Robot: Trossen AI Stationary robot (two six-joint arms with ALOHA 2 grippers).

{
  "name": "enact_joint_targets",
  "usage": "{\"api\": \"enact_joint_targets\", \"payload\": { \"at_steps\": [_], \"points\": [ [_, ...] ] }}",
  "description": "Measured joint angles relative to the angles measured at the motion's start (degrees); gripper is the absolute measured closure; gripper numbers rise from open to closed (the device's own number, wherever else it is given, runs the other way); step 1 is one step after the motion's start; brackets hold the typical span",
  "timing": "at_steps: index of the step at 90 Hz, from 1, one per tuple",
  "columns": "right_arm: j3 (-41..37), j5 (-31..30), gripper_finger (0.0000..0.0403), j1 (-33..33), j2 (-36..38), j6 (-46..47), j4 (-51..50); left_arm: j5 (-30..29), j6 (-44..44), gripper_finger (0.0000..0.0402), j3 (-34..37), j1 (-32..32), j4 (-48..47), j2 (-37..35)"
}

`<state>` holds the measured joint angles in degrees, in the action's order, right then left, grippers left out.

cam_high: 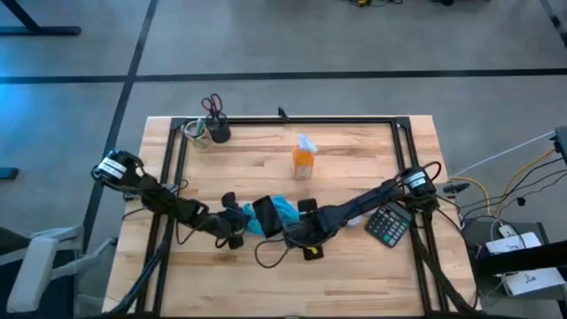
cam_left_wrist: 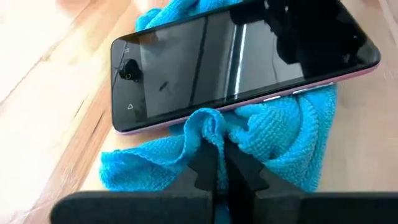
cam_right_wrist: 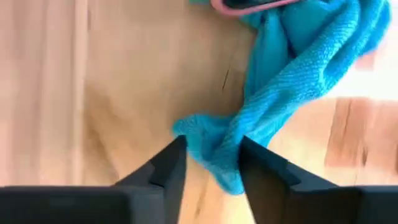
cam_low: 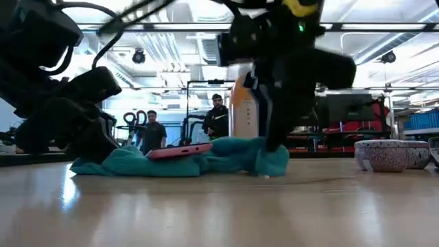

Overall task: Apply microfiber cloth
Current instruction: Wipe the front and back of the cellphone using the blue microfiber cloth, then move the blue microfiber towel to the bottom left of the table

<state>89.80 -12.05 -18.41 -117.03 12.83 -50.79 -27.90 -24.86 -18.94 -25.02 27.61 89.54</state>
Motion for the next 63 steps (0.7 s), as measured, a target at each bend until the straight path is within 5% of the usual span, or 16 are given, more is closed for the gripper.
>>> {"api": "enact_joint_targets", "payload": {
  "at_steps": [20, 63],
  "points": [
    [6.35, 3.26, 0.0173, -0.32, 0.03, 9.79, -3.25, 12.27, 0.71, 0.0402, -0.35, -2.26, 8.83, 0.17],
    [7.21, 3.32, 0.0082, -1.10, -1.59, 15.08, 11.77, 10.86, 4.92, 0.0402, -5.81, -13.98, 9.89, 0.12]
  ]
}}
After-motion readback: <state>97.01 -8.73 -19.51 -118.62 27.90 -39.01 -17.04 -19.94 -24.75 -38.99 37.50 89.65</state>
